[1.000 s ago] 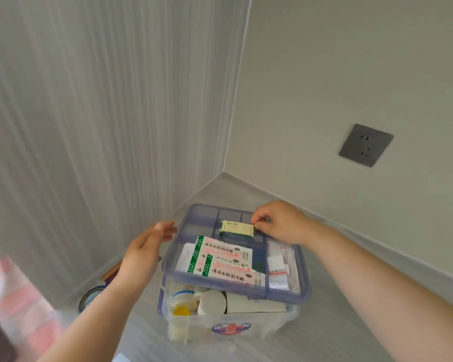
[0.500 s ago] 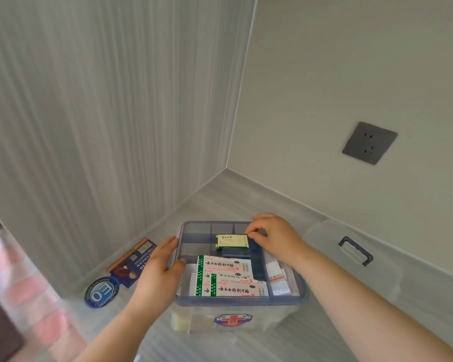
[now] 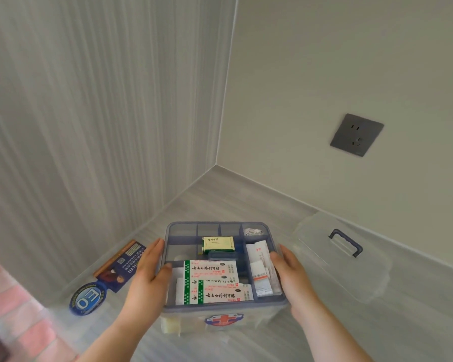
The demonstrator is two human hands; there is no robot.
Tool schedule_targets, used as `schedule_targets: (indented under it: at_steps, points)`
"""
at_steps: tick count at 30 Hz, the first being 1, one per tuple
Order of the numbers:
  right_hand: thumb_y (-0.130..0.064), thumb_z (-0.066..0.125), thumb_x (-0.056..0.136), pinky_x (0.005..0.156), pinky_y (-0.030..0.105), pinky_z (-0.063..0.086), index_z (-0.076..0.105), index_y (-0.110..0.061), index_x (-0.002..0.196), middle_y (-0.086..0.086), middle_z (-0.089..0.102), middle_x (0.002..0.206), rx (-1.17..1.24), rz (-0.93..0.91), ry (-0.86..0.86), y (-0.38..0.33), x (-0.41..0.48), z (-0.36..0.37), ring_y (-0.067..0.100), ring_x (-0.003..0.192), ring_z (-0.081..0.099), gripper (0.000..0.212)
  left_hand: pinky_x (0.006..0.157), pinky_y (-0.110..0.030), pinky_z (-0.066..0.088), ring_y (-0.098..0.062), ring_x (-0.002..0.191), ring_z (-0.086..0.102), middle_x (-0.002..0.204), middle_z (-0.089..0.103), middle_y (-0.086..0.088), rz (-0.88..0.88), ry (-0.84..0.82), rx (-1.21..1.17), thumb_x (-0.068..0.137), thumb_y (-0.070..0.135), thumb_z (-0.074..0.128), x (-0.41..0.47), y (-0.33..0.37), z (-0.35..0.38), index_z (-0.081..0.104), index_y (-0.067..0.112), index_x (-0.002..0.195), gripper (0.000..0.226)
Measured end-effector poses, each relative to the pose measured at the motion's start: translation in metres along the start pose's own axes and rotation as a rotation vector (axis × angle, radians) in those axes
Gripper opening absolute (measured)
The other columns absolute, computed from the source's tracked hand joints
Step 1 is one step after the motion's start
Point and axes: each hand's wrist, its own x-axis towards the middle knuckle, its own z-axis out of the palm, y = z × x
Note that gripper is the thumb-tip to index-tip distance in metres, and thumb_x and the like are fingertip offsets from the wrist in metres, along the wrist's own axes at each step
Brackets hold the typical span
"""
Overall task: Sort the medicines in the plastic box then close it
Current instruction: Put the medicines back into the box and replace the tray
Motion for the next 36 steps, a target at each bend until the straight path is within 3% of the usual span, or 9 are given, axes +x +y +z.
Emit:
schedule_targets:
  at_steps: [4, 8, 11, 14, 20, 23, 26, 30, 36]
  points:
    - [-0.019, 0.046, 0.091, 0.099, 0.040, 0.043, 0.047, -0.013, 0.124, 0.011, 0.055, 0.130, 0.061, 0.016, 0.040, 0.001, 0.001, 0.004, 0.026, 0.112, 0.055, 0.034, 0.110, -0.037, 0.022, -0.021, 0.131, 0.031, 0.143, 0.036, -0.005, -0.024, -0.053, 0.005, 0.090, 0.005, 0.044, 0.007, 0.007, -0.003, 0.038, 0.016, 0.131, 0.043]
    - [-0.035, 0.054, 0.085, 0.099, 0.040, 0.043, 0.035, -0.011, 0.135, 0.015, 0.051, 0.134, 0.188, 0.233, 0.017, 0.006, 0.004, 0.004, 0.031, 0.115, 0.053, 0.058, 0.110, -0.046, 0.026, -0.027, 0.129, 0.034, 0.144, 0.033, -0.008, -0.202, -0.078, -0.071, 0.086, 0.015, 0.053, 0.012, 0.010, -0.009, 0.032, 0.024, 0.133, 0.052]
    - [-0.043, 0.058, 0.080, 0.095, 0.038, 0.044, 0.037, -0.008, 0.133, 0.016, 0.054, 0.130, 0.186, 0.305, -0.004, 0.009, 0.003, -0.001, 0.031, 0.113, 0.055, 0.067, 0.104, -0.049, 0.034, -0.031, 0.120, 0.045, 0.133, 0.049, -0.012, -0.374, -0.179, -0.194, 0.081, 0.027, 0.060, 0.010, 0.005, -0.018, 0.034, 0.018, 0.132, 0.058]
    - [-0.037, 0.063, 0.079, 0.091, 0.038, 0.046, 0.042, -0.002, 0.129, 0.018, 0.056, 0.127, 0.156, 0.232, 0.061, 0.009, 0.001, -0.003, 0.032, 0.111, 0.056, 0.064, 0.093, -0.048, 0.044, -0.031, 0.102, 0.056, 0.107, 0.063, -0.013, -0.427, -0.214, -0.253, 0.082, 0.028, 0.058, 0.005, 0.004, -0.019, 0.050, 0.008, 0.119, 0.043]
    - [-0.013, 0.066, 0.077, 0.071, 0.030, 0.041, 0.056, 0.000, 0.108, 0.003, 0.054, 0.073, -0.029, -0.093, 0.284, 0.003, -0.005, -0.001, 0.023, 0.073, 0.053, 0.035, 0.091, -0.057, 0.046, -0.038, 0.101, 0.057, 0.108, 0.062, -0.021, -0.310, -0.075, -0.123, 0.079, 0.017, 0.064, 0.004, 0.011, -0.020, 0.052, 0.007, 0.114, 0.038]
    - [-0.010, 0.065, 0.078, 0.066, 0.032, 0.048, 0.059, -0.005, 0.095, 0.007, 0.060, 0.073, -0.001, -0.119, 0.258, 0.002, -0.008, -0.001, 0.028, 0.072, 0.060, 0.019, 0.091, -0.058, 0.045, -0.038, 0.099, 0.057, 0.104, 0.064, -0.020, -0.278, -0.038, -0.094, 0.078, 0.012, 0.064, 0.001, 0.014, -0.018, 0.055, 0.006, 0.105, 0.029]
    - [-0.012, 0.064, 0.080, 0.052, 0.016, 0.050, 0.053, -0.013, 0.099, -0.001, 0.059, 0.075, 0.106, -0.088, 0.207, 0.003, -0.007, -0.003, 0.015, 0.067, 0.059, 0.022, 0.095, -0.056, 0.043, -0.035, 0.100, 0.057, 0.106, 0.064, -0.017, -0.288, -0.009, -0.155, 0.078, 0.012, 0.064, -0.001, 0.013, -0.015, 0.055, 0.007, 0.108, 0.032]
    - [-0.021, 0.057, 0.086, 0.086, 0.034, 0.043, 0.045, -0.007, 0.123, 0.011, 0.058, 0.104, 0.130, -0.043, 0.292, 0.007, 0.012, -0.021, 0.025, 0.092, 0.055, 0.041, 0.099, -0.055, 0.040, -0.035, 0.109, 0.053, 0.121, 0.057, -0.014, -0.309, 0.010, -0.235, 0.078, 0.013, 0.065, 0.002, 0.011, -0.013, 0.047, 0.009, 0.123, 0.049]
    - [-0.007, 0.049, 0.089, 0.099, 0.038, 0.037, 0.048, -0.003, 0.125, 0.020, 0.051, 0.131, -0.347, -0.048, 0.523, 0.011, 0.062, -0.096, 0.036, 0.117, 0.048, 0.037, 0.092, -0.053, 0.045, -0.037, 0.095, 0.060, 0.107, 0.064, -0.018, -0.285, -0.001, -0.273, 0.079, 0.007, 0.061, 0.008, 0.007, -0.008, 0.054, 0.009, 0.114, 0.036]
